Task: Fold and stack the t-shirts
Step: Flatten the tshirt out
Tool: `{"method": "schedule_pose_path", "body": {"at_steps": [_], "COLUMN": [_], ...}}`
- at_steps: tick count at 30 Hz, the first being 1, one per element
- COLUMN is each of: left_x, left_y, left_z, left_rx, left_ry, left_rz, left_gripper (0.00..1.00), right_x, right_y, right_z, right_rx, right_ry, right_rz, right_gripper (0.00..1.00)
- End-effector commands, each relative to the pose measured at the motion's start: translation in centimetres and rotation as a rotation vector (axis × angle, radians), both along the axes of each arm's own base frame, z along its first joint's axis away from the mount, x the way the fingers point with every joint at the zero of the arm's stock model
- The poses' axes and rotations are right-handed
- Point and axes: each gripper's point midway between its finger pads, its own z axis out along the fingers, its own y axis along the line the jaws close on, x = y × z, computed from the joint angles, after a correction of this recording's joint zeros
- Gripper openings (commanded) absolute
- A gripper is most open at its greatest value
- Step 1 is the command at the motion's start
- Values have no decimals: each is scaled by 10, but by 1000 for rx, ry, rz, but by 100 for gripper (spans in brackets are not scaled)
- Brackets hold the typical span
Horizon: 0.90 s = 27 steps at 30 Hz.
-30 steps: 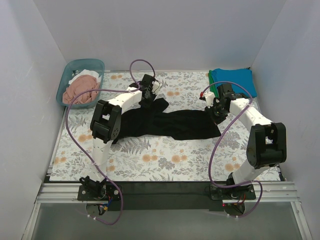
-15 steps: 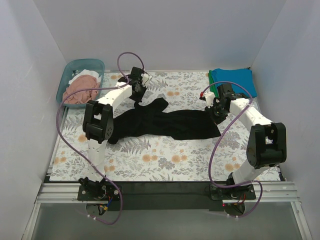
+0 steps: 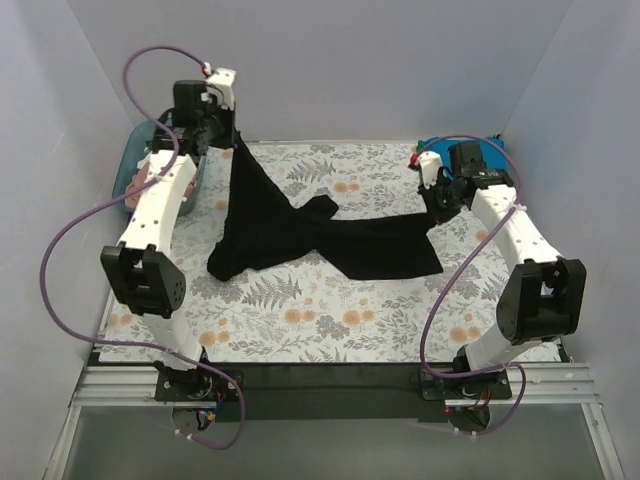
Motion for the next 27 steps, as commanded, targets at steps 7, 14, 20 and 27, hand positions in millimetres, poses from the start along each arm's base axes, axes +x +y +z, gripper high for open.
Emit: {"method": "schedule_pose_path", "body": {"at_steps": [7, 14, 20, 27], "left_x": [-54, -94, -120, -171], "left_y": [62, 80, 85, 88], "left_z": [256, 331, 359, 387], "left_rx": [-189, -209, -207, -207], "left_ry": [-648, -895, -998, -1089], "left_rz": [82, 122, 142, 162], "left_gripper": [0, 0, 0, 0], "right_x": [64, 61, 47, 4], "right_y": [-22, -39, -55, -64], "right_z": [193, 278, 333, 403], "right_rx": [40, 27, 8, 24], "right_ry": [-568, -837, -1014, -1199], "right_rz": [-125, -198, -274, -304], "right_gripper": [1, 1, 1, 1]}}
